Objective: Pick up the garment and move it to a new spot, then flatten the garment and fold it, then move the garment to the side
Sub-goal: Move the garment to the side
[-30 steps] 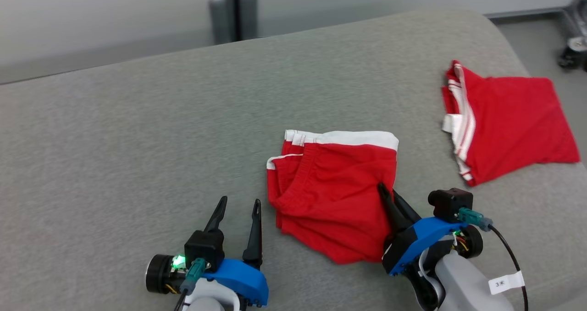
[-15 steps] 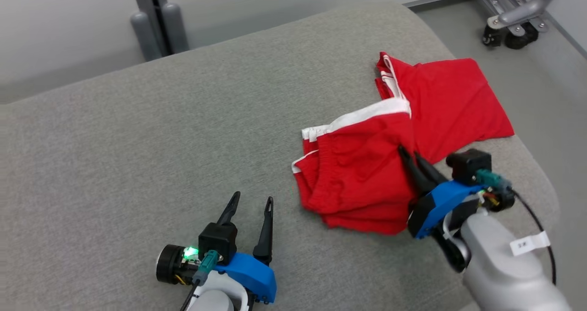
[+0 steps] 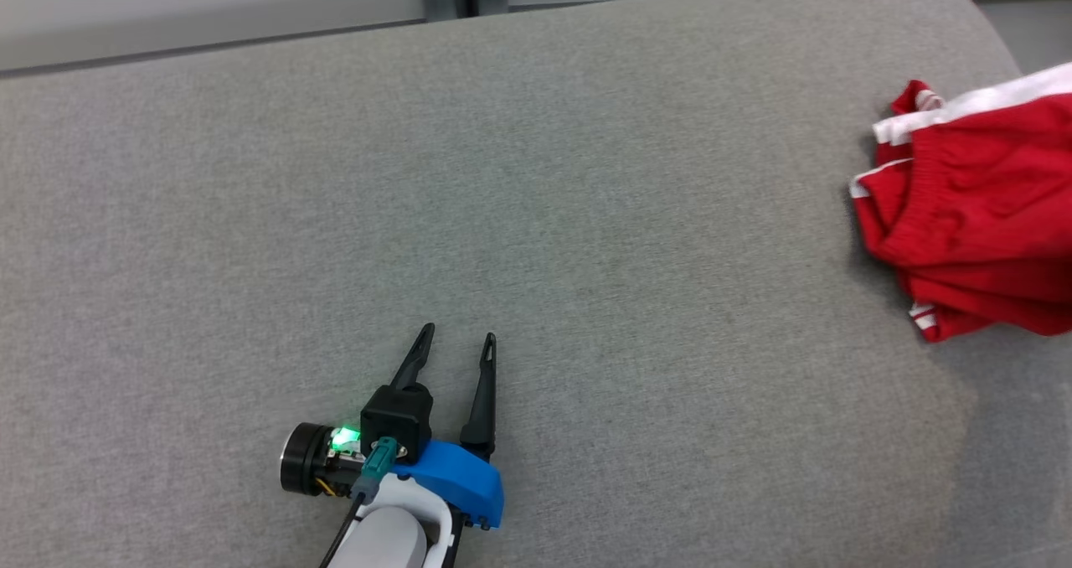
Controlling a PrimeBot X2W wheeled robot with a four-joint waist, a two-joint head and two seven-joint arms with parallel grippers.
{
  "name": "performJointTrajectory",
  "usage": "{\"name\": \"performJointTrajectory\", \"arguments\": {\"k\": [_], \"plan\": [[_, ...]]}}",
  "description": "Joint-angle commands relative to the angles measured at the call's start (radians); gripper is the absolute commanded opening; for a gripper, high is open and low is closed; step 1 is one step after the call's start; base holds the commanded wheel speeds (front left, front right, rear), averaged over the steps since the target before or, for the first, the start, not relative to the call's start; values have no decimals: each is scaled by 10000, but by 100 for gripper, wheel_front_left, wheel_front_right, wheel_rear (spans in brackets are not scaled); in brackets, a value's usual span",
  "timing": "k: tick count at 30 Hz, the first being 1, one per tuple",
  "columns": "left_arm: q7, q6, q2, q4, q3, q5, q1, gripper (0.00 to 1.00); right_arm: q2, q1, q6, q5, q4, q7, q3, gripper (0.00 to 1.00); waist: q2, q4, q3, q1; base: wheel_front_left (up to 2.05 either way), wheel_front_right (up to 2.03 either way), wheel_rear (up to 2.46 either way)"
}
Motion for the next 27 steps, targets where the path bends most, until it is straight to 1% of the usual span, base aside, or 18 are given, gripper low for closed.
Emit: {"name": "performJointTrajectory", "arguments": {"k": [1, 2, 3, 6, 8, 9, 10, 13, 16, 19, 23, 27], "plan": [[-26, 47, 3, -70, 26, 75, -154, 100, -295, -230, -2, -232, 276, 2, -255, 0, -2, 451, 384, -1, 0, 0, 0], [-25, 75, 0, -109, 58, 79, -158, 100, -453, -297, -2, -453, 487, 1, -490, 75, -2, 517, 413, -1, 0, 0, 0], [-25, 101, 2, -133, 77, 83, -155, 100, -590, -328, -1, -645, 736, 4, -784, 100, -2, 570, 430, -1, 0, 0, 0], [-25, 138, 0, -171, 164, 112, -155, 100, -828, -477, -1, -1107, 846, 2, -1964, 100, -2, 631, 458, -1, 0, 0, 0], [-25, 165, 11, -187, 241, 116, -152, 100, -620, -333, -1, -1328, 398, 2, -3011, 100, -2, 629, 414, -1, 0, 0, 0], [-26, 193, 11, -227, 272, 117, -146, 100, -398, -206, -1, -1388, 48, 2, -3520, 100, -2, 621, 379, -1, 0, 0, 0], [-25, 238, 2, -268, 334, 135, -128, 100, -21, -47, -1, -1492, -407, 4, -3908, 100, -2, 611, 316, -1, 0, 0, 0], [-25, 356, 15, -403, 606, 178, 44, 100, 1224, 505, -1, -1636, -1880, 4, -4653, 100, -2, 588, 98, -1, 0, 0, 0], [-25, 462, 2, -569, 849, 209, 256, 100, 2401, 1178, -1, -1609, -3363, 2, -4791, 100, -2, 659, -166, -1, 0, 0, 0], [-25, 530, 0, -752, 1079, 243, 371, 100, 3357, 2063, -1, -1322, -4283, 6, -4524, 100, -2, 856, -443, -1, 0, 0, 0], [-25, 693, 15, -847, 1465, 215, 659, 100, 4224, 3111, -1, -993, -4980, 2, -4214, 100, -2, 1200, -795, -1, 0, 0, 0], [-25, 715, -6, -913, 1758, 263, 897, 100, 4670, 4137, -1, -862, -5169, 4, -3803, 100, -2, 1573, -1144, -1, 0, 0, 0]]}}
